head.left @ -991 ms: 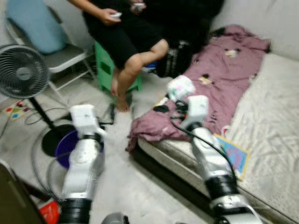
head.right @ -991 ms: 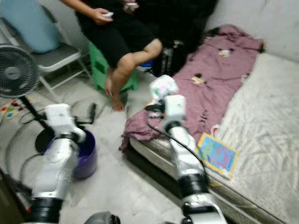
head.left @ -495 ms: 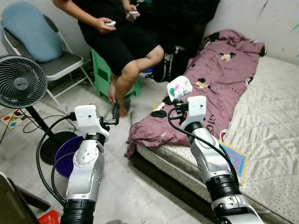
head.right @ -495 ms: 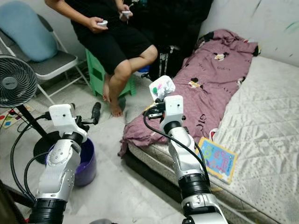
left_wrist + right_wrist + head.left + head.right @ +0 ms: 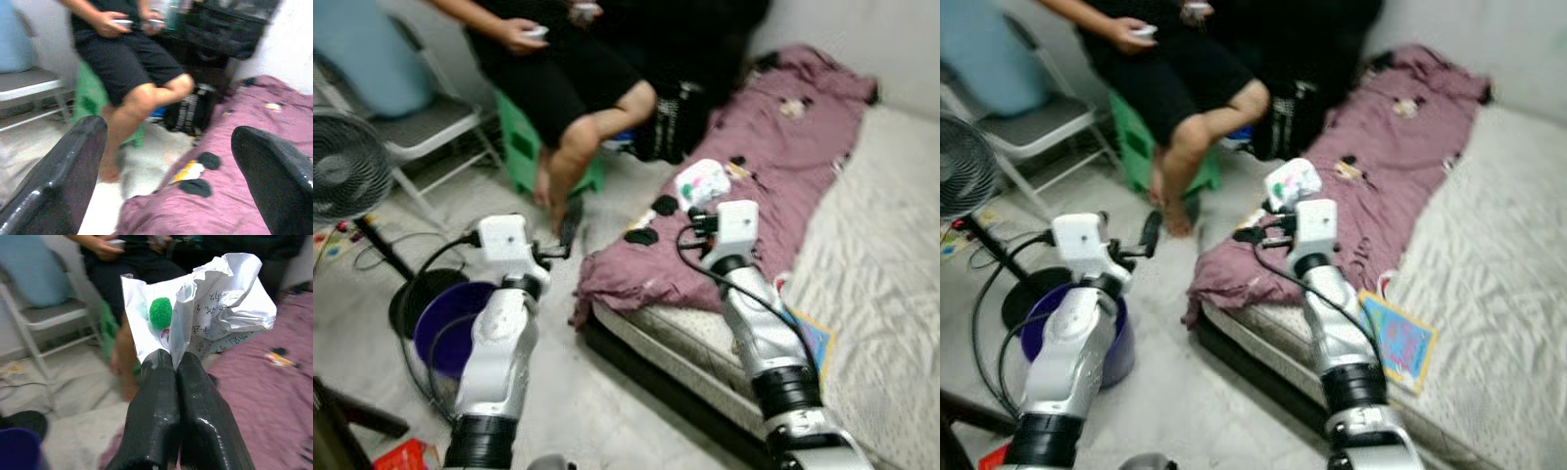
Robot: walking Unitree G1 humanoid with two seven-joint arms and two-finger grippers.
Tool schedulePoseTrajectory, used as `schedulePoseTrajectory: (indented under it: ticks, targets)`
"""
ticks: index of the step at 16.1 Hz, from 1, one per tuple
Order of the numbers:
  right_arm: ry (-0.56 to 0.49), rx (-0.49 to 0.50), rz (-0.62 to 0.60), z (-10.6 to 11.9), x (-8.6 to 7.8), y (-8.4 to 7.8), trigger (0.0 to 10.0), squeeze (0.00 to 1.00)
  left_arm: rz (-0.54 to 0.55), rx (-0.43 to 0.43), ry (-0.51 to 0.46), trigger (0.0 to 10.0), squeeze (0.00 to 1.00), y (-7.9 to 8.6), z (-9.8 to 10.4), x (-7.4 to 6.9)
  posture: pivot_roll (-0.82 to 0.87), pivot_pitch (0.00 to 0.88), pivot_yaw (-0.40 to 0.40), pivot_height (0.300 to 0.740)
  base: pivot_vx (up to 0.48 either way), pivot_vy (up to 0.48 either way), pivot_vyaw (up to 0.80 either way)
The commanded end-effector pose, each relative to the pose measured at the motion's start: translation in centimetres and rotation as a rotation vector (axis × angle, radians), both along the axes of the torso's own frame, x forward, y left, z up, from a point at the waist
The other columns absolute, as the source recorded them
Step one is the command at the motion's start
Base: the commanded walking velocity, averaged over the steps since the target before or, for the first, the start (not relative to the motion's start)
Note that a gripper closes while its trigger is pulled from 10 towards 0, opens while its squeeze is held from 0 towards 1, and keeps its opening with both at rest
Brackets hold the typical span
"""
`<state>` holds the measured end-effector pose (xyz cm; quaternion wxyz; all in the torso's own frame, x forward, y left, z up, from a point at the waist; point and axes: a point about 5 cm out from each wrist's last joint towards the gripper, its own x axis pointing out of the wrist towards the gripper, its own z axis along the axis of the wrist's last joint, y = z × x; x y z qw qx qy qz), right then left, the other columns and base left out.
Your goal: Clean up the room
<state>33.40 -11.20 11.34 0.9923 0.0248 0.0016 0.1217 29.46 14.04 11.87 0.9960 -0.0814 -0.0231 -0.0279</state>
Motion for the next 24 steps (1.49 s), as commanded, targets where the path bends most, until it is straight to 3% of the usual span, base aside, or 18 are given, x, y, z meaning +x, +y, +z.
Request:
schedulePoseTrajectory:
  ticks: [1, 9, 18, 24]
  targets:
    - [-0.014, 0.005, 0.006, 0.34, 0.05, 0.36, 10.0, 0.00, 0.002, 0.007, -0.017, 10.0, 0.00, 0.37, 0.30, -0.08, -0.04, 0.000, 0.019, 0.740, 0.319, 0.000, 0.00]
    - [-0.013, 0.009, 0.003, 0.33, 0.08, 0.33, 10.0, 0.00, 0.002, 0.011, -0.004, 10.0, 0.00, 0.37, 0.16, -0.08, -0.04, 0.000, 0.019, 0.740, 0.340, 0.000, 0.00]
    - [-0.005, 0.018, -0.001, 0.18, 0.10, 0.29, 10.0, 0.00, 0.031, 0.010, 0.044, 10.0, 0.00, 0.61, -0.42, 0.04, -0.03, 0.000, 0.020, 0.740, 0.000, 0.000, 0.00]
    - [-0.002, 0.017, 0.001, 0.08, 0.09, 0.28, 10.0, 0.00, 0.011, 0.014, 0.036, 10.0, 0.00, 0.37, -0.36, 0.05, -0.03, 0.000, 0.021, 0.740, 0.000, 0.455, 0.00]
